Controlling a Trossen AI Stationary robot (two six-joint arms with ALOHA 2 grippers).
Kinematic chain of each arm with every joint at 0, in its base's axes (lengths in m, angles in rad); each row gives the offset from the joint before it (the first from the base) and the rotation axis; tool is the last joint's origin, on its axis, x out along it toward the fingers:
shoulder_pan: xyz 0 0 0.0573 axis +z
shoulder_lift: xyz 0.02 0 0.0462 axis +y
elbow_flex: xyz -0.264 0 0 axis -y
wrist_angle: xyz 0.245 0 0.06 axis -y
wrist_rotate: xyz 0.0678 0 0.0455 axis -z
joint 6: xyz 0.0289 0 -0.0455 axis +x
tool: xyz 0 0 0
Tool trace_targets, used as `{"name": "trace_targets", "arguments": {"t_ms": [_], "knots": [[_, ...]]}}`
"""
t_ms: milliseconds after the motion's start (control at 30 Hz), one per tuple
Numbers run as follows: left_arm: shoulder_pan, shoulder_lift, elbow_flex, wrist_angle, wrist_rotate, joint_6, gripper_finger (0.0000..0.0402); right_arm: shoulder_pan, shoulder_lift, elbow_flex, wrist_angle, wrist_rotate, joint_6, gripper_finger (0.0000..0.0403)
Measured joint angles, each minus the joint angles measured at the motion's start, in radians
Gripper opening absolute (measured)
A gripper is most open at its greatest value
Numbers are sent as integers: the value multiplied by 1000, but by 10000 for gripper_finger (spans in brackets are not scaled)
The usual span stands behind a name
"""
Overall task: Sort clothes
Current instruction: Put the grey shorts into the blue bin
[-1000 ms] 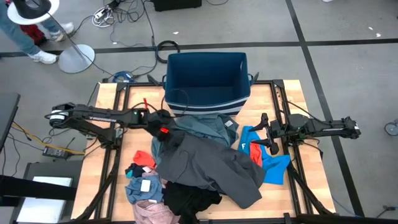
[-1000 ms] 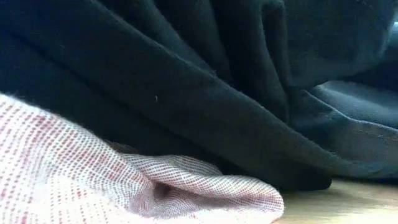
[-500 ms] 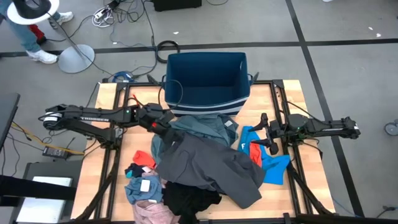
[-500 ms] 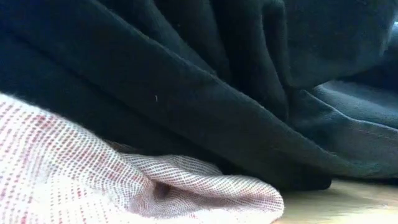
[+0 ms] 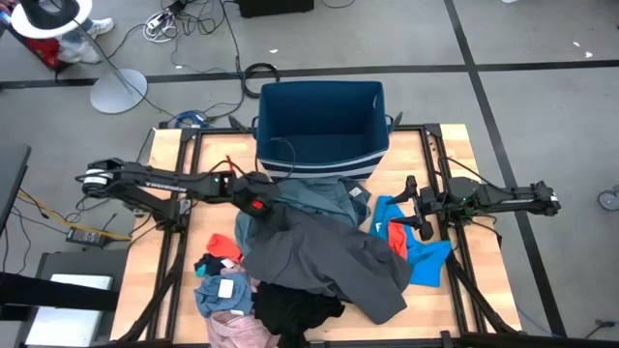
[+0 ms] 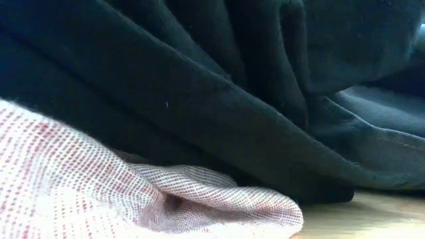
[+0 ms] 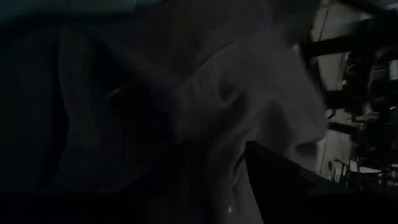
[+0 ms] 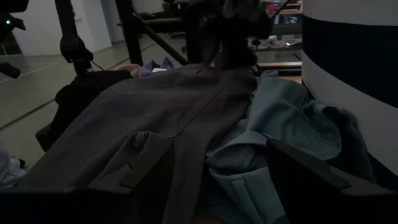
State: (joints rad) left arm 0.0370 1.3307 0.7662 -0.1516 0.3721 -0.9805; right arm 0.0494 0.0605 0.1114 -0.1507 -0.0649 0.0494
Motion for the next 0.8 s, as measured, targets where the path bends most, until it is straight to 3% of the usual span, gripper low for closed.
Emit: {"name": "trace_targets", "arguments": {"t_ms": [167, 333, 567, 800], "knots": [[-31, 56, 0, 0, 0, -30, 138, 0, 0, 0, 0, 0, 0, 254], [-53, 68, 0, 64, 7, -48, 22, 0, 0, 0, 0, 0, 0, 254], [-66, 55, 128, 108, 11, -27, 5, 0, 0, 0, -1, 0, 0, 254], [-65, 55, 421, -201, -51, 128, 2, 0, 0, 0, 0, 0, 0, 254]]}}
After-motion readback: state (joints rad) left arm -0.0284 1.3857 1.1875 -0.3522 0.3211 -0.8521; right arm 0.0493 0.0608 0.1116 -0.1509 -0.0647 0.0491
